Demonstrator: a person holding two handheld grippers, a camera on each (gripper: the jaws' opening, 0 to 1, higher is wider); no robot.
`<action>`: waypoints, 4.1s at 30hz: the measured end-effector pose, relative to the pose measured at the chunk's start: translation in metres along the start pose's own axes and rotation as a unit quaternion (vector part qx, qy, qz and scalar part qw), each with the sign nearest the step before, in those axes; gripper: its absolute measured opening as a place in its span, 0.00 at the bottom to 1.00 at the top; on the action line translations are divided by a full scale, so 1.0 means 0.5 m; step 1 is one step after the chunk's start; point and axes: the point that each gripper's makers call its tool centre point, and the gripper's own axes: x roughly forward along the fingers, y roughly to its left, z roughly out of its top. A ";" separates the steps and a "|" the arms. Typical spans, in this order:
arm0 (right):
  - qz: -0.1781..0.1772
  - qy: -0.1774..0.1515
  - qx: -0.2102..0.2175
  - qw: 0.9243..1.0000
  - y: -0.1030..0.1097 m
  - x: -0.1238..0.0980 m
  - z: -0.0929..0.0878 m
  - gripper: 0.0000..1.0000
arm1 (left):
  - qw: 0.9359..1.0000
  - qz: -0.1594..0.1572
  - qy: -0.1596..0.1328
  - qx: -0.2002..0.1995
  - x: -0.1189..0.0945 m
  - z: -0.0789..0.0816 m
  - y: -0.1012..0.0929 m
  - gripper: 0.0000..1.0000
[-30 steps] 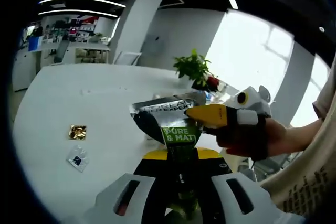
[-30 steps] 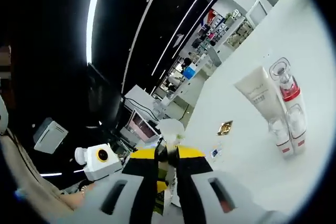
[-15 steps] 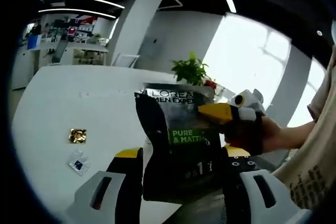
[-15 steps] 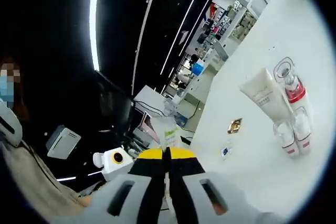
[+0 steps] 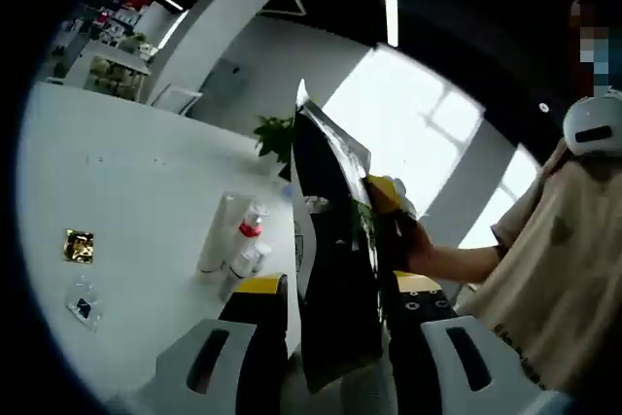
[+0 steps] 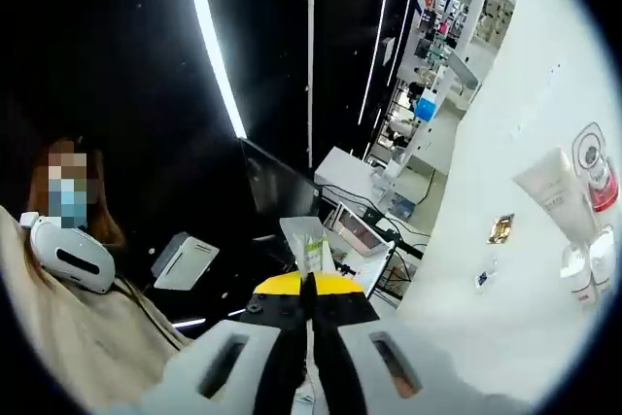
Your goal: Arrange the skincare products in the storage area until every visible bottle or jar stands upright without overlapping.
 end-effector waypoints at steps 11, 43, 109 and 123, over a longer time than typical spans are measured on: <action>-0.053 -0.020 -0.036 0.998 -0.037 -0.013 0.016 0.02 | 0.996 -0.017 -0.053 -0.073 -0.001 0.009 -0.029 0.00; -0.045 -0.062 0.044 0.996 -0.036 0.001 -0.070 0.01 | 0.980 0.056 -0.132 -0.138 -0.023 0.002 0.029 0.08; -0.310 0.031 -0.193 0.930 -0.196 -0.235 -0.072 0.91 | 0.965 0.130 -0.016 -0.226 0.087 -0.127 0.257 0.00; -0.351 0.079 -0.242 0.901 -0.209 -0.268 -0.089 1.00 | 0.957 0.182 0.030 -0.224 0.104 -0.181 0.325 0.00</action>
